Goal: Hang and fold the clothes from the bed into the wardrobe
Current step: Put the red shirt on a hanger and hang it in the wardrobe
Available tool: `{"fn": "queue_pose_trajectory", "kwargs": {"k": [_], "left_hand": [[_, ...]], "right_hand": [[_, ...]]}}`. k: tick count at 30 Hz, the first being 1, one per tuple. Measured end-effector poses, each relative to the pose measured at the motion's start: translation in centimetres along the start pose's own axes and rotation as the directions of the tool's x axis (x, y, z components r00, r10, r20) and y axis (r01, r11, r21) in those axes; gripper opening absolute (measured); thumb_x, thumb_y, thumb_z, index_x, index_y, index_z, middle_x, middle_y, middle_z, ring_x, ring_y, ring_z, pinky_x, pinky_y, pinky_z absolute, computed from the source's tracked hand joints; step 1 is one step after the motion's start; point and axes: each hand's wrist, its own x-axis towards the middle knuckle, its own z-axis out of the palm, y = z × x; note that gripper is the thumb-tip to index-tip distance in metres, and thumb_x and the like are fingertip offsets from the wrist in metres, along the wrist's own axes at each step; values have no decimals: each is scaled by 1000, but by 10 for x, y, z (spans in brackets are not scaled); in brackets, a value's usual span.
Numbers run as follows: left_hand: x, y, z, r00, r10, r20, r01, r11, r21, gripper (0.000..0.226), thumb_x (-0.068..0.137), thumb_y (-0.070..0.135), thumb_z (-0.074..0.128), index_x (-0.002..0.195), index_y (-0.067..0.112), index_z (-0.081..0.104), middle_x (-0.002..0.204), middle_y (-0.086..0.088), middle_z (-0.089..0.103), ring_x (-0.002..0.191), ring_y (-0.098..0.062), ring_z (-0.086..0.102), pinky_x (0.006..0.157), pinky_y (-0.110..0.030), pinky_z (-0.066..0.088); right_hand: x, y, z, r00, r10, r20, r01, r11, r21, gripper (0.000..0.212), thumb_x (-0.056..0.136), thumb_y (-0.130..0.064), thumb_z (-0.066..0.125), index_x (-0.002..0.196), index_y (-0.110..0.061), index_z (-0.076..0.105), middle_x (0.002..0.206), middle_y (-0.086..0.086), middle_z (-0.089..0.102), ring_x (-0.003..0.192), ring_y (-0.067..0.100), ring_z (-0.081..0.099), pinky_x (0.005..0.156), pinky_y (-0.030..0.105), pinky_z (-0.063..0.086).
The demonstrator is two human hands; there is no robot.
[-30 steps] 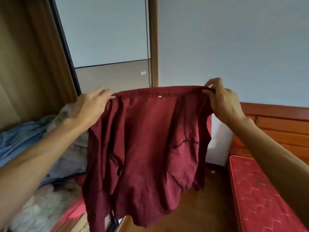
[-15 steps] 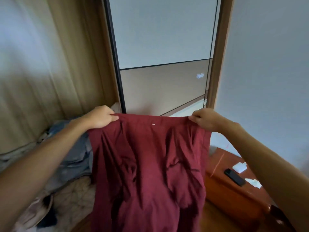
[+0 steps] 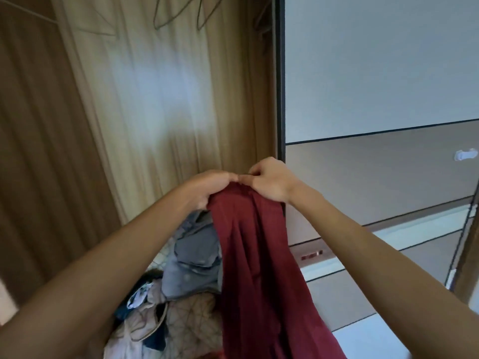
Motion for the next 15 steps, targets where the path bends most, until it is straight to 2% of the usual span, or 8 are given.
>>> {"fn": "queue_pose_trajectory", "kwargs": {"k": [3,6,9,11,15], "left_hand": [[6,6,-36,1000,18,-22,-21,984,-177,31,100,40,49,106,16,67,92,-10,68,65,-18,63,56,-25,55],[3,9,-78,998,30,-49,-39,983,-177,30,98,37,54,115,15,64,102,-11,67,72,-18,65,62,-27,58],[4,9,-120,986,43,-161,-74,979,-190,18,95,20,52,92,11,67,83,-7,68,56,-14,65,48,-21,55],[2,14,-144,967,90,-237,-136,973,-185,17,96,15,52,85,13,64,78,-5,67,49,-11,63,45,-18,53],[-8,27,-198,880,125,-458,-225,959,-172,23,95,9,52,72,12,54,47,1,54,29,-7,47,32,-13,37]], "right_hand": [[30,-32,13,995,-84,61,81,996,38,34,89,-28,63,58,-15,58,55,0,54,53,14,52,45,21,38],[54,-61,26,973,-153,172,114,970,216,21,86,-29,68,78,-10,72,59,4,62,52,15,61,51,26,52],[80,-87,37,952,-211,220,133,937,323,28,90,-34,67,87,-6,71,69,7,66,57,16,62,50,24,48],[100,-104,41,950,-225,215,119,902,416,35,95,-35,60,94,-1,70,74,9,69,56,17,61,50,24,48],[147,-140,43,964,-224,142,99,800,592,52,103,-40,42,91,0,72,78,18,74,56,21,64,56,27,52]]}}
